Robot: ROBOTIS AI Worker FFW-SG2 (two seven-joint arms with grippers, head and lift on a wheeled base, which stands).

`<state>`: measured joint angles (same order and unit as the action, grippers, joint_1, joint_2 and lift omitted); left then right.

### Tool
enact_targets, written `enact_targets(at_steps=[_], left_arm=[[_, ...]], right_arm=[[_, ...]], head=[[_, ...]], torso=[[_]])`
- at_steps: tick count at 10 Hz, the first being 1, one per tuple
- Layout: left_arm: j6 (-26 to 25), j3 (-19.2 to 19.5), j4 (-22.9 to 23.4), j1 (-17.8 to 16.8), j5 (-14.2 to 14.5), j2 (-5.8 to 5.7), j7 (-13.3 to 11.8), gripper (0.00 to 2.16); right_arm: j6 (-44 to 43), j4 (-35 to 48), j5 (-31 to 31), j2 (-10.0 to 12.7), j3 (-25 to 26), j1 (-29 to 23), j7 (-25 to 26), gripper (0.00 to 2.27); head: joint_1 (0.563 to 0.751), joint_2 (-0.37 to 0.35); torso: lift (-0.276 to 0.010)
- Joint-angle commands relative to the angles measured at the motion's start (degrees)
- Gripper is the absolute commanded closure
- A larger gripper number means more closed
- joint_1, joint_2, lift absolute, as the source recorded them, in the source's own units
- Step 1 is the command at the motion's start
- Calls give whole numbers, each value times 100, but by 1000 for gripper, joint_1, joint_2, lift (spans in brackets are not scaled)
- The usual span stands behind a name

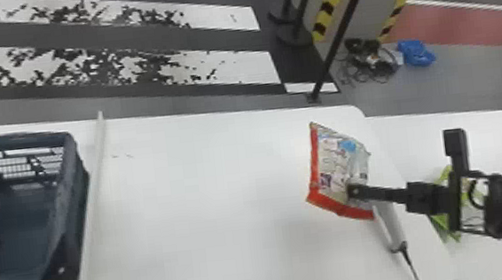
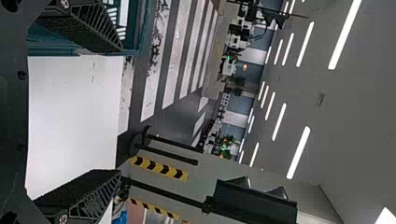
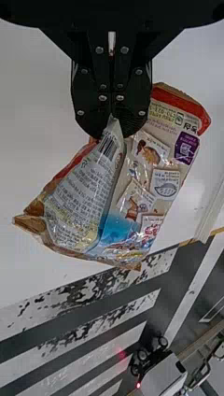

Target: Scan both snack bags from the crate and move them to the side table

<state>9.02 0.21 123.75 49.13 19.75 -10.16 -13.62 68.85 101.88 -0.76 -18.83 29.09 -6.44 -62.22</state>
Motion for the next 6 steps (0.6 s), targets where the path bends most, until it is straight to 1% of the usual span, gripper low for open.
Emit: enact_targets(at_steps=[1, 2, 3, 4, 5, 6], left_arm=[[16, 15, -114, -35, 3, -3, -17, 66], [16, 15, -193, -79, 3, -3, -35, 66], [16, 23, -211, -97, 12, -3, -35, 66], [34, 41, -193, -97, 12, -3, -35, 66], [34, 67, -193, -97, 20, -12, -35, 66], [16, 94, -202, -97, 29, -21, -35, 66]], right_arm=[[-86, -477, 67, -86, 299, 441, 184, 2243], [-209, -775, 41, -209, 431, 696, 544, 2243], [-227, -1065, 41, -279, 625, 986, 922, 2243], [-262, -1549, 50, -446, 756, 1329, 1282, 2243], [-561, -2050, 59, -569, 897, 1575, 1687, 2243], [-1071, -2498, 138, -683, 923, 1725, 2108, 2243]], head=[[695, -307], [695, -339], [695, -350], [695, -350], [695, -350], [695, -350]], torso=[[-29], [-29], [-29], [-29], [-29], [-29]])
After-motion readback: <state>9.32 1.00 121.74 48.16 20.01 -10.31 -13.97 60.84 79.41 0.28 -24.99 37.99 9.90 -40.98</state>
